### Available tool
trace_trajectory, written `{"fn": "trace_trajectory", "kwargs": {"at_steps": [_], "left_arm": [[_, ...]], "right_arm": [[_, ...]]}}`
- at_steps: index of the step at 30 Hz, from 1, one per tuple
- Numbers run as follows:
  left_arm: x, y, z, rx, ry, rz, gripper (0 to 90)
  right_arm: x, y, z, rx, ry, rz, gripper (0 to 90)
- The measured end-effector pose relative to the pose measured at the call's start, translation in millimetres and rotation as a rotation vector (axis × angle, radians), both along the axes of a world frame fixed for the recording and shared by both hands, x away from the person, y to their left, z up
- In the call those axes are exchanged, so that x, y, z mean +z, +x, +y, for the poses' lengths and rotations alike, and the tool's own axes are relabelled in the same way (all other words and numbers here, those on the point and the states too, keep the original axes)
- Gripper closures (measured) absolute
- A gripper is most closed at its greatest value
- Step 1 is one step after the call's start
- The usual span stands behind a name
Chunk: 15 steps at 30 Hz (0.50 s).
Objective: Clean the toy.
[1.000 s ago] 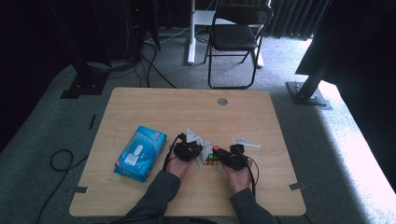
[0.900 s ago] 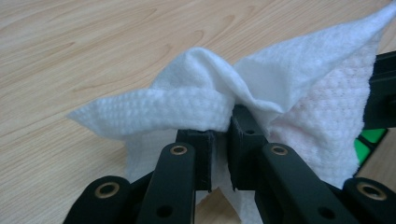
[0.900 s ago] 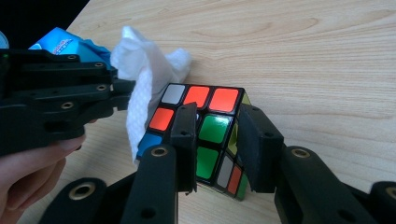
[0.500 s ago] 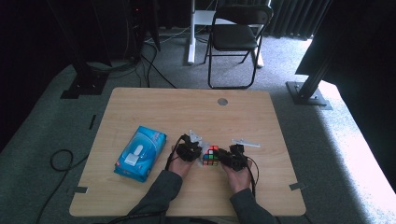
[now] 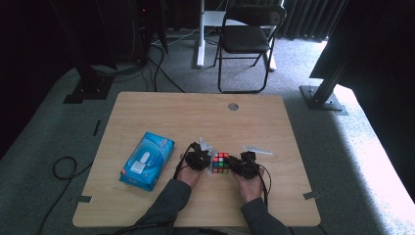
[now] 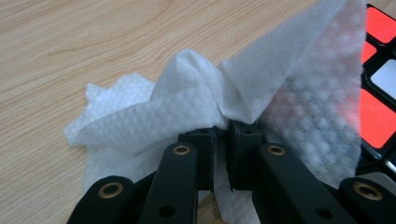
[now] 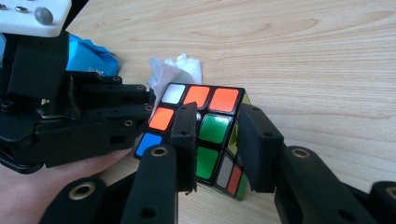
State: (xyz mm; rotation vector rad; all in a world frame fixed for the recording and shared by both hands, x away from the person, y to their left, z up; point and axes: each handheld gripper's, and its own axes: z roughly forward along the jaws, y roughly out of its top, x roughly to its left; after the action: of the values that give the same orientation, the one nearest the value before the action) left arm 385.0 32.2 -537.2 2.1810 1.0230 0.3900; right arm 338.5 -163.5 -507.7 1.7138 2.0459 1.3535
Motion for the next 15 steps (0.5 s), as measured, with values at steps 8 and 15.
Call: {"fn": "trace_trajectory", "kwargs": {"at_steps": [8,15], "left_arm": [[2.4,-1.4,1.7,-0.004,0.017,0.014,82.2],[5.9,-3.4,6.8,-0.006,-0.004,0.017,79.6]], "right_arm": [[-0.4,0.1,0.2,0.002,0.0,-0.001,69.1],[-0.9,-0.4,0.4,-0.001,0.005,-0.004,69.4]]}}
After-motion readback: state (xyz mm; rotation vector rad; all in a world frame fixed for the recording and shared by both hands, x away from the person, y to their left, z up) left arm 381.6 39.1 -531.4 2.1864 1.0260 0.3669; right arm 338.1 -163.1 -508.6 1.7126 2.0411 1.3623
